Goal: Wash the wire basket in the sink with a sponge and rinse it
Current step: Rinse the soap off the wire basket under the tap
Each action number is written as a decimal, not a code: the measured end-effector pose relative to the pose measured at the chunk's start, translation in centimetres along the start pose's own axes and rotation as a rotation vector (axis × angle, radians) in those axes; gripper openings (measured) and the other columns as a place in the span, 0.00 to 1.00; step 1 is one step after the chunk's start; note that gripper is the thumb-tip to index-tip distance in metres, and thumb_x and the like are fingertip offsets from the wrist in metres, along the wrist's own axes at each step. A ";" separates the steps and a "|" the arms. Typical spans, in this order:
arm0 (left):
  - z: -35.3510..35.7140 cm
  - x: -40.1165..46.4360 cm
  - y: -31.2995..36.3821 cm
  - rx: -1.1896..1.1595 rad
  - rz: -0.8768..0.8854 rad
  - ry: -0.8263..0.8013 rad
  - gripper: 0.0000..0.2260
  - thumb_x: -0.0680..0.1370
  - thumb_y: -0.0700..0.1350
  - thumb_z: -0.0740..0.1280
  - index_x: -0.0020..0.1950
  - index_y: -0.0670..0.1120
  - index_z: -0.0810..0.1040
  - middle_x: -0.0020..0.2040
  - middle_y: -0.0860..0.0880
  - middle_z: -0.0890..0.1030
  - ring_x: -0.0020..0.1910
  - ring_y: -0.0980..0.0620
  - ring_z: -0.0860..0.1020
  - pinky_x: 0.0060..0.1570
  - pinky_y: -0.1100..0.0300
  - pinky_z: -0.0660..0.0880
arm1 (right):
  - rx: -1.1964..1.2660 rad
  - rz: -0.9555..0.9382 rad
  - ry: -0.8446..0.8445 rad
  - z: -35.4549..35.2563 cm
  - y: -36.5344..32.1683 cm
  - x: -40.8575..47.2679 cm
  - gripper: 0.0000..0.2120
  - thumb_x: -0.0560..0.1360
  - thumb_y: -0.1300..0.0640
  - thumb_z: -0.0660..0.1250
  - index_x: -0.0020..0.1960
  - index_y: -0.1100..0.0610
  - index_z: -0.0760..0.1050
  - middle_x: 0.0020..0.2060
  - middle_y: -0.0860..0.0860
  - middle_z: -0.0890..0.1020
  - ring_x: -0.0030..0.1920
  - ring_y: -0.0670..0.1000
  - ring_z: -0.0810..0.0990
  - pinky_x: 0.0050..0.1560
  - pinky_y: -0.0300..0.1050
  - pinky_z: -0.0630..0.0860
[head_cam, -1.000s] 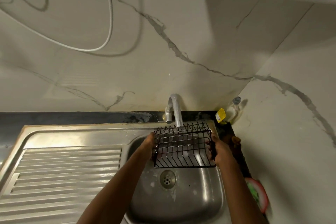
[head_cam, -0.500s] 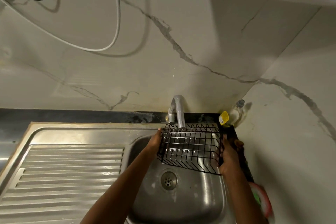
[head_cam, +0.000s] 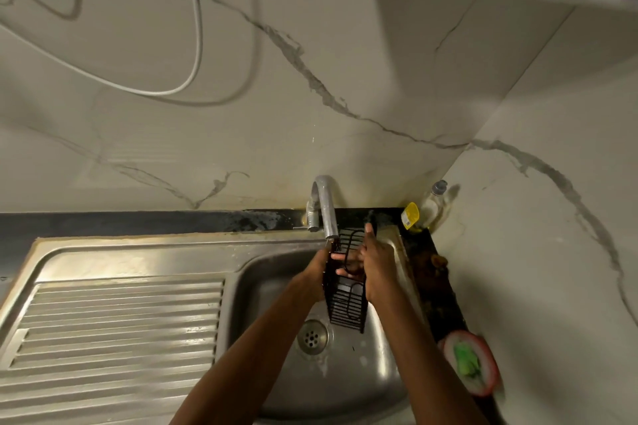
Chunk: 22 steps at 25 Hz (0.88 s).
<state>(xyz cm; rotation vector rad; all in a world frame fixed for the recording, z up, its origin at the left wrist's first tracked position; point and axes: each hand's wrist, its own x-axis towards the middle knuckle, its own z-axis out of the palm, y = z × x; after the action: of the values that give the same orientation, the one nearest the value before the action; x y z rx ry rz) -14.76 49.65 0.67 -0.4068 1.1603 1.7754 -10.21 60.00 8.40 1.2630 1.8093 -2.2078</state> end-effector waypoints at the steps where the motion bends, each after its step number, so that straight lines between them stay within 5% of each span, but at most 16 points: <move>1: -0.5 0.3 0.4 -0.032 0.049 -0.030 0.16 0.79 0.58 0.64 0.43 0.46 0.75 0.32 0.48 0.75 0.28 0.52 0.73 0.36 0.57 0.73 | -0.012 0.000 -0.001 0.4 0.0 0.1 0.30 0.80 0.36 0.60 0.52 0.65 0.75 0.40 0.63 0.86 0.36 0.64 0.86 0.30 0.50 0.83; 3: -0.1 -1.5 1.5 0.032 0.127 0.019 0.18 0.83 0.57 0.61 0.47 0.44 0.79 0.39 0.44 0.80 0.35 0.47 0.81 0.46 0.52 0.77 | 0.009 0.024 0.015 0.5 0.0 0.3 0.27 0.81 0.37 0.58 0.46 0.63 0.74 0.37 0.63 0.86 0.33 0.63 0.85 0.28 0.46 0.80; 6: -0.7 -2.2 1.3 0.185 0.133 0.134 0.25 0.84 0.62 0.56 0.59 0.44 0.84 0.52 0.41 0.87 0.55 0.40 0.85 0.63 0.41 0.78 | 0.033 0.072 0.040 0.8 1.2 0.2 0.27 0.81 0.38 0.58 0.50 0.64 0.76 0.37 0.62 0.86 0.33 0.61 0.86 0.28 0.44 0.80; 10: -4.8 3.8 -1.7 0.200 0.087 0.165 0.38 0.72 0.77 0.65 0.61 0.44 0.84 0.53 0.41 0.85 0.53 0.43 0.82 0.66 0.43 0.72 | 0.025 0.035 0.023 1.2 1.8 -0.8 0.28 0.81 0.38 0.57 0.47 0.65 0.75 0.36 0.62 0.86 0.31 0.60 0.84 0.28 0.43 0.80; 14: -2.0 2.0 0.0 0.256 0.092 0.140 0.32 0.79 0.68 0.62 0.64 0.42 0.82 0.59 0.41 0.84 0.58 0.41 0.81 0.66 0.44 0.75 | 0.075 -0.029 0.024 -0.2 -0.5 -1.4 0.26 0.81 0.36 0.57 0.44 0.60 0.72 0.35 0.60 0.86 0.30 0.58 0.84 0.32 0.46 0.82; 16: -0.2 1.4 1.6 0.286 0.089 0.119 0.36 0.76 0.72 0.64 0.67 0.42 0.80 0.63 0.44 0.83 0.60 0.43 0.81 0.69 0.43 0.75 | 0.146 -0.035 0.046 -1.1 -1.5 -1.1 0.23 0.81 0.38 0.58 0.43 0.58 0.70 0.33 0.60 0.85 0.31 0.57 0.85 0.33 0.48 0.83; 18: 0.7 2.1 2.4 0.279 0.069 0.097 0.43 0.69 0.77 0.69 0.65 0.41 0.80 0.58 0.42 0.86 0.56 0.43 0.85 0.63 0.44 0.80 | 0.198 -0.003 0.053 -1.4 -1.8 -0.8 0.22 0.81 0.39 0.59 0.48 0.59 0.73 0.33 0.59 0.86 0.31 0.56 0.85 0.37 0.50 0.84; 20: 1.9 0.2 3.2 0.259 0.104 -0.002 0.31 0.76 0.70 0.68 0.54 0.41 0.80 0.41 0.46 0.85 0.40 0.50 0.85 0.43 0.56 0.83 | 0.193 0.010 0.051 -1.2 -1.3 -0.2 0.21 0.82 0.41 0.59 0.51 0.59 0.76 0.33 0.57 0.86 0.31 0.57 0.85 0.41 0.54 0.83; 22: 2.0 -0.3 3.6 0.295 0.182 -0.027 0.21 0.82 0.63 0.63 0.57 0.45 0.80 0.41 0.51 0.83 0.39 0.55 0.83 0.38 0.63 0.79 | 0.165 0.021 0.056 -0.7 -0.4 0.3 0.23 0.82 0.39 0.59 0.53 0.60 0.77 0.35 0.59 0.86 0.31 0.58 0.85 0.34 0.52 0.83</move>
<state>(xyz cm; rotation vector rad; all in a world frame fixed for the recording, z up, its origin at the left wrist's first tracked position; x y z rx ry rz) -17.21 50.76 3.80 -0.1051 1.4519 1.7203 -10.22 60.81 8.58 1.3787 1.6530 -2.3764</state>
